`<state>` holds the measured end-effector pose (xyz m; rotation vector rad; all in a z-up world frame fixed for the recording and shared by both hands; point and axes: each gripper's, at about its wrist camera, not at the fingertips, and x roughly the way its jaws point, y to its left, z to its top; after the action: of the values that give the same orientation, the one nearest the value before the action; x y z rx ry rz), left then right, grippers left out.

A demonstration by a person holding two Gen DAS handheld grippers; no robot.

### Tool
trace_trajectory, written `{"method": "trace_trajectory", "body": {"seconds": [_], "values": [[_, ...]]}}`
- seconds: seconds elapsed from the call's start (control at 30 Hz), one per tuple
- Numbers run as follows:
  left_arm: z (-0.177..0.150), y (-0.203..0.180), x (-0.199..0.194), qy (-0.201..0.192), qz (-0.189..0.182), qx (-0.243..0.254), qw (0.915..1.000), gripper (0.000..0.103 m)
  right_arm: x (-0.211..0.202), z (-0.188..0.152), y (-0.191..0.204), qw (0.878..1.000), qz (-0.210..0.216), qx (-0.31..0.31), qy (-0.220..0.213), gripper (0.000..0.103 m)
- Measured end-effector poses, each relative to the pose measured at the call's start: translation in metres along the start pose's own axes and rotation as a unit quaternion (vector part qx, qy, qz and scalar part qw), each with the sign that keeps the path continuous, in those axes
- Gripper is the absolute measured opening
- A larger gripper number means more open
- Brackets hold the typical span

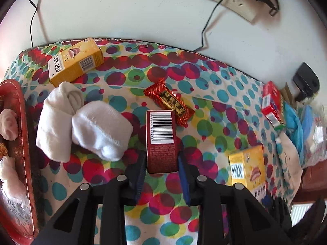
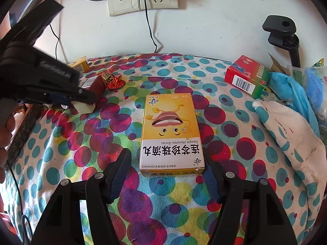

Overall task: Organize objects
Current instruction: 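Carry the red barcode box into the red tray and open the left gripper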

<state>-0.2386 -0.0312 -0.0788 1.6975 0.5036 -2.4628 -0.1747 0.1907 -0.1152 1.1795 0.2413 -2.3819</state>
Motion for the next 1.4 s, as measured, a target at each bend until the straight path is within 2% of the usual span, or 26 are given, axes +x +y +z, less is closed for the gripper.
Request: {"method": "trace_trajectory", "body": {"seconds": [0.27,0.67,0.93,1.07,1.4], "values": [[-0.037,-0.005,-0.031,-0.028,0.005,0.063,0.9976,0.03,0.0,0.001,0.0,1.0,-0.024,0.001,-0.001,0.05],[-0.097,0.0,-0.079,-0.085,0.046,0.136,0.986,0.03,0.0,0.001,0.001,0.999,-0.032,-0.005,0.001,0.05],[-0.123,0.011,-0.102,-0.107,0.052,0.143,0.9825,0.03,0.0,0.001,0.002,0.999,-0.033,-0.005,0.001,0.049],[-0.132,0.018,-0.114,-0.124,0.07,0.151,0.9782,0.03,-0.001,0.001,0.002,0.999,-0.033,-0.006,0.001,0.049],[-0.137,0.067,-0.143,-0.144,0.096,0.125,0.977,0.03,0.0,0.001,0.002,0.999,-0.034,-0.006,0.001,0.049]]}}
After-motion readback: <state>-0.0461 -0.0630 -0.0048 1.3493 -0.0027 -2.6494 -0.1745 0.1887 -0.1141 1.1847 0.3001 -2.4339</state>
